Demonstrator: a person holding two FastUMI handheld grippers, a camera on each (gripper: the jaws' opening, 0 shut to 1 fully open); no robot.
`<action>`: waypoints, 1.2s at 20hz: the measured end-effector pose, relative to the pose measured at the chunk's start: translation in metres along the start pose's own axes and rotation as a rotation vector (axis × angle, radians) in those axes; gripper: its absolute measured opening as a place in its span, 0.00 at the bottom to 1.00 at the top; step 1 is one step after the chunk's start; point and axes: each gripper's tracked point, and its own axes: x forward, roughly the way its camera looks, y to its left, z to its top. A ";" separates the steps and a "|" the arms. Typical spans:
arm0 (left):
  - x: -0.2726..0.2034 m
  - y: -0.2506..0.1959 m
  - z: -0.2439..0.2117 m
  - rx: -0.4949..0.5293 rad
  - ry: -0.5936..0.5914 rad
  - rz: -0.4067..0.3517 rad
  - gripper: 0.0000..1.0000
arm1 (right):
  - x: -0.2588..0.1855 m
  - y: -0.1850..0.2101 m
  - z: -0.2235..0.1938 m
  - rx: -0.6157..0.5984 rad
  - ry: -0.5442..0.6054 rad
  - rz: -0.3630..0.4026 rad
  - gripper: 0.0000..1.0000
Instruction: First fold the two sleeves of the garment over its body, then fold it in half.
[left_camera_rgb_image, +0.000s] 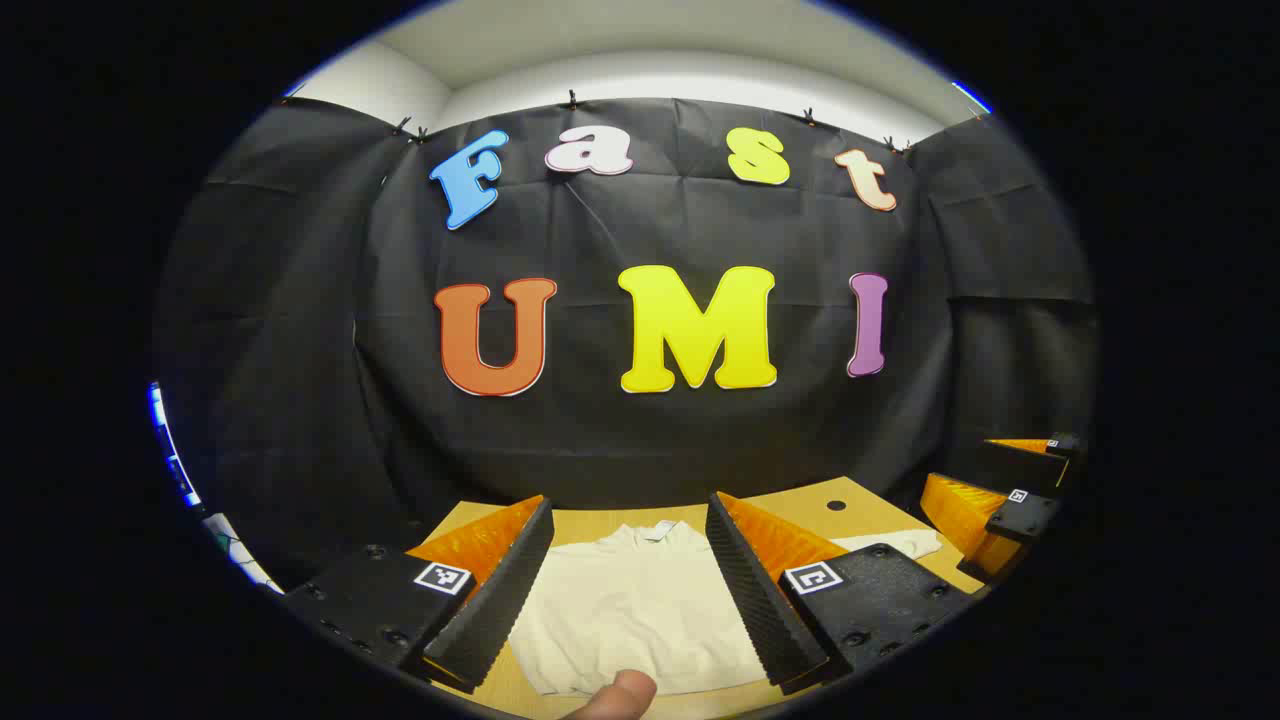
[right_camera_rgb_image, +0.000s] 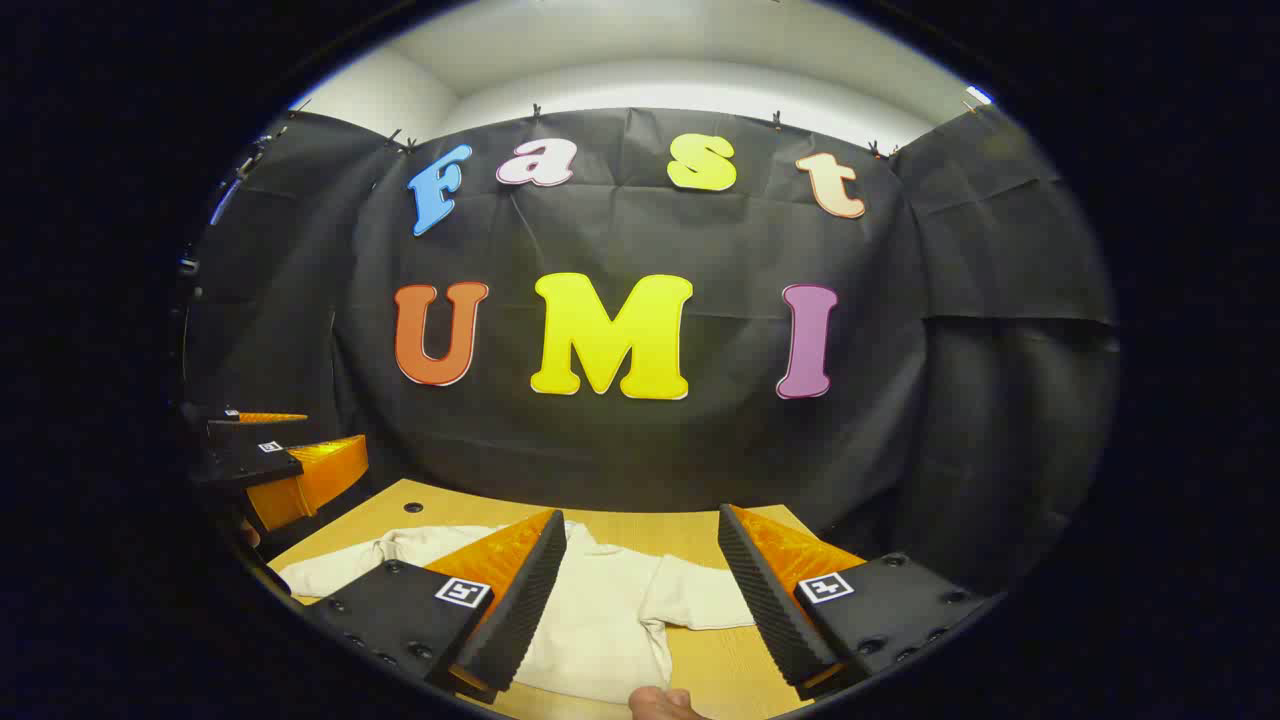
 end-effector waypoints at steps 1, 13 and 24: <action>0.005 -0.002 0.000 -0.001 0.003 -0.001 0.98 | 0.003 -0.002 0.002 -0.017 -0.006 -0.001 0.95; 0.034 -0.024 0.003 -0.008 0.004 -0.023 0.98 | 0.033 -0.012 0.012 -0.027 -0.019 0.015 0.94; 0.049 -0.025 -0.013 -0.019 0.035 -0.005 0.98 | 0.043 -0.012 0.008 -0.043 -0.013 0.057 0.94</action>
